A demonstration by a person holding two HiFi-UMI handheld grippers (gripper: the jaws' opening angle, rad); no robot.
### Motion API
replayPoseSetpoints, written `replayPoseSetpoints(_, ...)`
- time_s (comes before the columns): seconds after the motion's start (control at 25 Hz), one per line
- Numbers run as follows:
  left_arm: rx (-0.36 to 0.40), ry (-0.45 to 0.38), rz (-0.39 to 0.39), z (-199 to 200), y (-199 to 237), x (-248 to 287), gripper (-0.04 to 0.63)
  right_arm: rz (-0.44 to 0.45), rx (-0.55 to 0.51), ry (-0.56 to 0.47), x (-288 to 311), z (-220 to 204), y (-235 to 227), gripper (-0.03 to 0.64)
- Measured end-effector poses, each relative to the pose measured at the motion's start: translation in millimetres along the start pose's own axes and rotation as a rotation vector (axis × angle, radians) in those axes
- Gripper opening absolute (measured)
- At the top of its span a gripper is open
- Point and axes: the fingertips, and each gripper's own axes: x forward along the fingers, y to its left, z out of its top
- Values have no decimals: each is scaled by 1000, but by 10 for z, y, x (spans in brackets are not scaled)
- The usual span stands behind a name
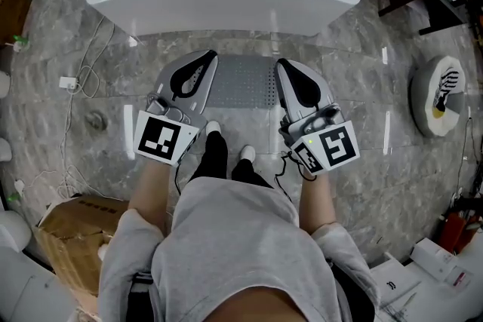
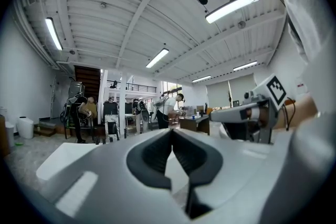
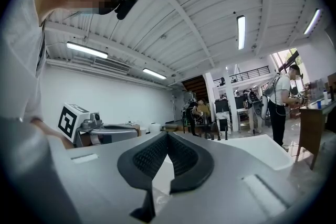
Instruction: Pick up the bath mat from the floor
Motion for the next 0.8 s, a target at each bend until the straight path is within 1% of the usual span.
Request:
replayPoseSetpoints(0.12,18,-25,-13,11,183,103,2,-14,6,-1,175,-3,-50,0)
replayPoseSetpoints(0.24,10,-8,-26,-35,332,178,2,-26,10,2,337,-19,-85,0)
replayPoseSetpoints(0.48,13,-15,-47,-106,615,321,2,-55,13,10,619,-68,-167,0)
replayPoseSetpoints(0.6,-15,26,-60,-194,739,352,2,-72,17,8,747,-87,-185,0)
replayPoseSetpoints(0.8,-19,36,-78,-257,901,402,2,-92,22,8,902,-99,-198,0)
